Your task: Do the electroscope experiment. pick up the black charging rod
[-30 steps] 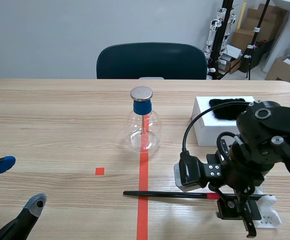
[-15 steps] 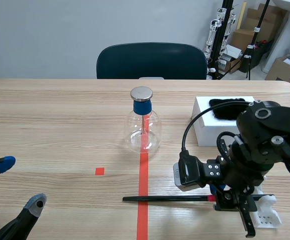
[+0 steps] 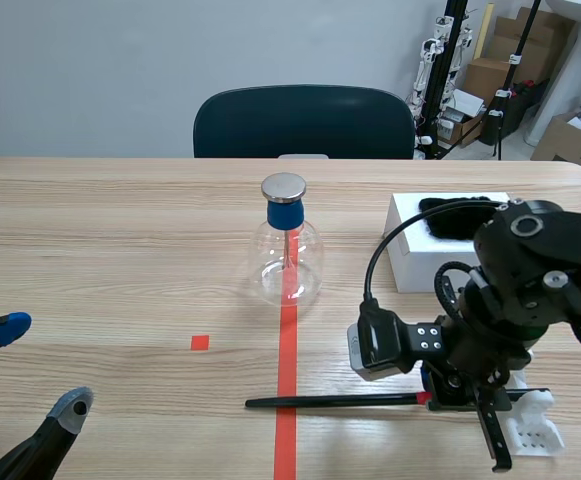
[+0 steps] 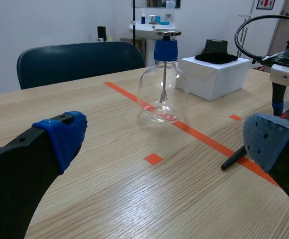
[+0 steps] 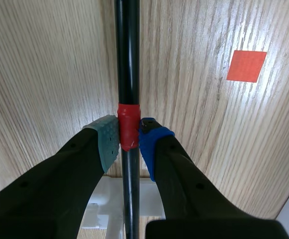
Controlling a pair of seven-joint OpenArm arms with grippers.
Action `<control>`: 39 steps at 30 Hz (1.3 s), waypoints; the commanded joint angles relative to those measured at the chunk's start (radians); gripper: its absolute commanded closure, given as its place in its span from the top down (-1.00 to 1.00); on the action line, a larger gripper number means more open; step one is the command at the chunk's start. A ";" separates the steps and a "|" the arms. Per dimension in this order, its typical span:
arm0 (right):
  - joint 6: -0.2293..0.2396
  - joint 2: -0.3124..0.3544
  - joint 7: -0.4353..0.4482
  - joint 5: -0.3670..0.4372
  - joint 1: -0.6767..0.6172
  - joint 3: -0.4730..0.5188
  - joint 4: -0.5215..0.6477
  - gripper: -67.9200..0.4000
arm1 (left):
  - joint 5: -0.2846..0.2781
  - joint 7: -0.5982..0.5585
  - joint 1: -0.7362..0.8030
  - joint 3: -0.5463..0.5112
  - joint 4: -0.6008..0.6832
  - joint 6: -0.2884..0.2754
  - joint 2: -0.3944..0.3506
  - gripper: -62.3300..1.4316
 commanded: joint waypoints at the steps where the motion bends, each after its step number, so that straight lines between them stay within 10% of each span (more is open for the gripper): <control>1: 0.012 0.008 0.002 0.000 0.018 0.027 0.006 -0.99 | -0.010 -0.018 -0.003 -0.003 0.021 0.001 -0.009 1.00; 21: 0.012 0.217 0.113 -0.016 -0.003 0.079 0.237 -0.99 | -0.010 -0.017 -0.003 -0.003 0.021 0.001 -0.009 1.00; 31: 0.006 0.330 0.323 -0.222 -0.291 0.411 0.413 -0.99 | -0.010 -0.017 -0.003 -0.003 0.021 0.001 -0.009 1.00; 34: -0.103 0.330 0.427 -0.383 -0.436 0.520 0.463 -0.99 | -0.010 -0.017 -0.003 -0.003 0.021 0.001 -0.009 1.00; 39: -0.447 0.303 0.614 -0.668 -0.701 0.685 0.535 -0.99 | -0.010 -0.017 -0.003 -0.003 0.021 0.001 -0.009 1.00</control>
